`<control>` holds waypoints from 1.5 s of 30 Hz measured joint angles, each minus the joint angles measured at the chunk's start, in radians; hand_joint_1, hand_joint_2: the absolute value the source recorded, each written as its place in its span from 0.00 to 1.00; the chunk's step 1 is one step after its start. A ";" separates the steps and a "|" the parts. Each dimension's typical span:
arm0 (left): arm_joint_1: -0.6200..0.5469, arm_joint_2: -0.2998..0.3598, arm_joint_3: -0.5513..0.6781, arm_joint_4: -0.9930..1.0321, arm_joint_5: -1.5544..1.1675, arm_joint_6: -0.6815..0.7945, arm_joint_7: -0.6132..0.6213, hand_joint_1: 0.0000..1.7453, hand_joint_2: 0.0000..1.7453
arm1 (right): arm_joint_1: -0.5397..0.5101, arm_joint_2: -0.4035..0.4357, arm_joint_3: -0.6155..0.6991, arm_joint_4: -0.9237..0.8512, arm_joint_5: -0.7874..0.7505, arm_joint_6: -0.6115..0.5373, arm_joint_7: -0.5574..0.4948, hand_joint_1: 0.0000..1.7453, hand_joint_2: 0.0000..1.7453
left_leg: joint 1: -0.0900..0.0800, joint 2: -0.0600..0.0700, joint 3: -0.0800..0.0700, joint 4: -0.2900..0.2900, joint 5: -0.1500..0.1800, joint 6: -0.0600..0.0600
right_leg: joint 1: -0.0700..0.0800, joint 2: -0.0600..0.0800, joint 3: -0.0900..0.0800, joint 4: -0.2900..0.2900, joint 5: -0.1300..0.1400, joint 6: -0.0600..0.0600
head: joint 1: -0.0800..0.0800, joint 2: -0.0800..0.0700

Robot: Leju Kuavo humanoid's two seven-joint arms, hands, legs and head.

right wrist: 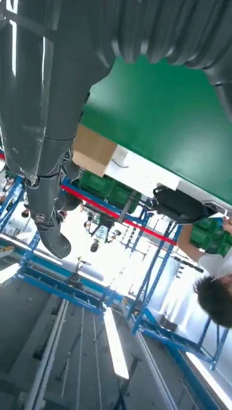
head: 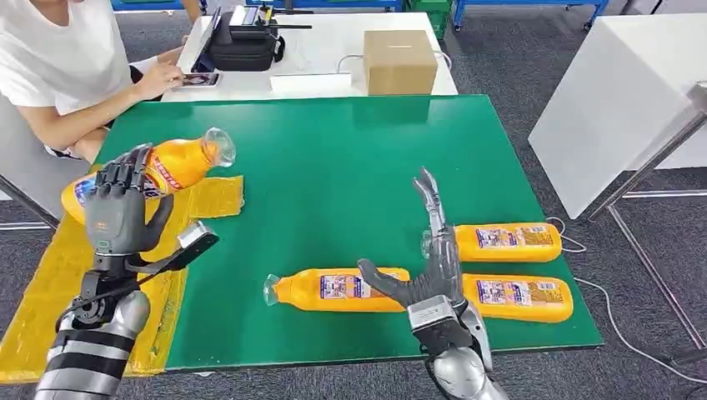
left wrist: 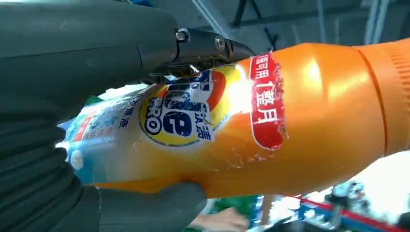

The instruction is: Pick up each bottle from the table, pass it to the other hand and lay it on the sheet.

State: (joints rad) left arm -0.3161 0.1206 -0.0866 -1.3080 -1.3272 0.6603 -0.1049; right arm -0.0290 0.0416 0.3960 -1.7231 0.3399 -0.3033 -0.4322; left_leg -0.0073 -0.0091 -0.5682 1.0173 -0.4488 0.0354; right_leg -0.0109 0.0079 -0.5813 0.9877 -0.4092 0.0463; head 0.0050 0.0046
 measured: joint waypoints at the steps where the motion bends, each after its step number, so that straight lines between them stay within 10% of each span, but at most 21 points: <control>1: -0.010 0.012 -0.001 0.030 -0.024 -0.021 0.008 1.00 1.00 | 0.000 -0.002 -0.002 -0.003 0.000 0.000 0.002 0.00 1.00 | 0.000 0.000 0.000 0.000 0.000 0.000 | 0.000 0.000 0.000 0.000 0.000 0.000 | 0.000 0.000; 15: -0.105 0.063 -0.058 0.408 -0.074 -0.102 0.013 1.00 1.00 | -0.002 -0.014 -0.008 -0.007 0.001 0.041 0.024 0.00 1.00 | 0.000 0.000 -0.001 0.000 0.001 -0.001 | 0.000 0.000 0.000 0.000 0.000 0.000 | 0.000 0.000; 20: -0.117 0.042 -0.079 0.544 -0.028 -0.072 -0.030 0.35 1.00 | -0.021 -0.022 0.006 0.013 0.044 0.081 0.058 0.00 1.00 | 0.000 0.000 -0.001 0.000 0.001 -0.001 | 0.000 0.000 0.000 0.000 0.000 0.000 | 0.000 0.000; 27: -0.136 0.015 -0.092 0.641 0.023 -0.046 -0.068 0.35 1.00 | -0.047 -0.050 0.045 0.060 0.143 0.090 0.101 0.00 1.00 | 0.000 0.000 -0.001 0.000 0.001 -0.001 | 0.000 0.000 0.000 0.000 0.000 0.000 | 0.000 0.000; 29: -0.140 0.011 -0.092 0.653 0.025 -0.046 -0.071 0.00 1.00 | -0.049 -0.054 0.049 0.067 0.144 0.090 0.103 0.00 1.00 | 0.000 0.000 -0.001 0.000 0.001 -0.001 | 0.000 0.000 0.000 0.000 0.000 0.000 | 0.000 0.000; 45: -0.097 -0.032 -0.067 0.597 0.292 -0.023 -0.177 0.00 1.00 | -0.128 -0.176 0.112 0.152 0.423 0.184 0.267 0.00 1.00 | 0.000 -0.001 -0.001 0.000 0.001 -0.001 | 0.000 0.000 0.000 0.000 0.000 0.000 | 0.000 0.000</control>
State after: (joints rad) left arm -0.4131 0.0889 -0.1534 -0.7106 -1.0354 0.6374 -0.2815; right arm -0.1570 -0.1346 0.5077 -1.5714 0.7629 -0.1195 -0.1656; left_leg -0.0077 -0.0097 -0.5690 1.0174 -0.4480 0.0348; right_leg -0.0113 0.0078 -0.5811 0.9878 -0.4088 0.0463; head 0.0046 0.0046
